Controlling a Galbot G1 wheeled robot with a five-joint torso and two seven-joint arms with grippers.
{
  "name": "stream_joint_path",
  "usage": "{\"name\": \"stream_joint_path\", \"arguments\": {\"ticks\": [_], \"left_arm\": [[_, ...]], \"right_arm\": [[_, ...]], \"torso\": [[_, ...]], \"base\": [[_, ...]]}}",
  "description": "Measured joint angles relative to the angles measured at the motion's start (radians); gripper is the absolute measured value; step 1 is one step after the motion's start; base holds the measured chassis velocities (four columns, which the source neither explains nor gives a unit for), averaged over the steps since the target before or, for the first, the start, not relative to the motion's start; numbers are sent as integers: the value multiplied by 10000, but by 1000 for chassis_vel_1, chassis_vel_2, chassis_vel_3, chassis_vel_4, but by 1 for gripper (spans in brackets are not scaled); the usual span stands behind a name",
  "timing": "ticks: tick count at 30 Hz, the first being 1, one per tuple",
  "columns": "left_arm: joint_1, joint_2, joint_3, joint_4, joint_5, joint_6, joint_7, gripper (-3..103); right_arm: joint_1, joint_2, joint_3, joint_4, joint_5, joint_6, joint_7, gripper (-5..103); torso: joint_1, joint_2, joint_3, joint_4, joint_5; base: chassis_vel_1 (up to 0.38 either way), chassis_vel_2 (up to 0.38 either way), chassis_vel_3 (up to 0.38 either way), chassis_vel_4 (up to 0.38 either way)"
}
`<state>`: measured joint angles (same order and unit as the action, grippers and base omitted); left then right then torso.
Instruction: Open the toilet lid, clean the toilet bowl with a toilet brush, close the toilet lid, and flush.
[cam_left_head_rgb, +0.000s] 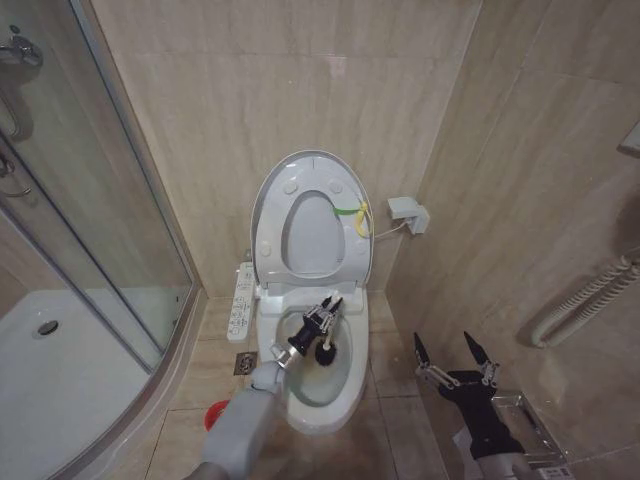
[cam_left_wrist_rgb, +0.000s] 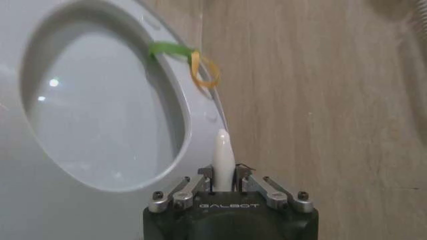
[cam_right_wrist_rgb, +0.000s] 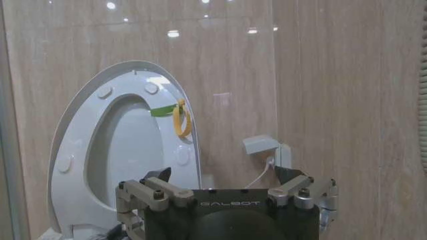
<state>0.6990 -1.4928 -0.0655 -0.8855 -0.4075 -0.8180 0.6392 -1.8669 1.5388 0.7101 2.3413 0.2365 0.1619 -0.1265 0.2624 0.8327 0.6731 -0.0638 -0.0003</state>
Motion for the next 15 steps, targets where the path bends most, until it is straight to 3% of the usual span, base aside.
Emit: {"name": "stream_joint_path", "arguments": {"ticks": [7, 15], "left_arm": [[1172, 1190, -153, -1957, -779, 22, -347, 21], [1923, 1983, -303, -3638, -1211, 208, -800, 21]], "right_arm": [[0, 0, 0, 0, 0, 0, 0, 100], [0, 0, 0, 0, 0, 0, 0, 100]], "torso": [[-1, 0, 0, 3, 1], [-1, 0, -1, 2, 1]], "base": [[0, 0, 0, 0], [0, 0, 0, 0]]}}
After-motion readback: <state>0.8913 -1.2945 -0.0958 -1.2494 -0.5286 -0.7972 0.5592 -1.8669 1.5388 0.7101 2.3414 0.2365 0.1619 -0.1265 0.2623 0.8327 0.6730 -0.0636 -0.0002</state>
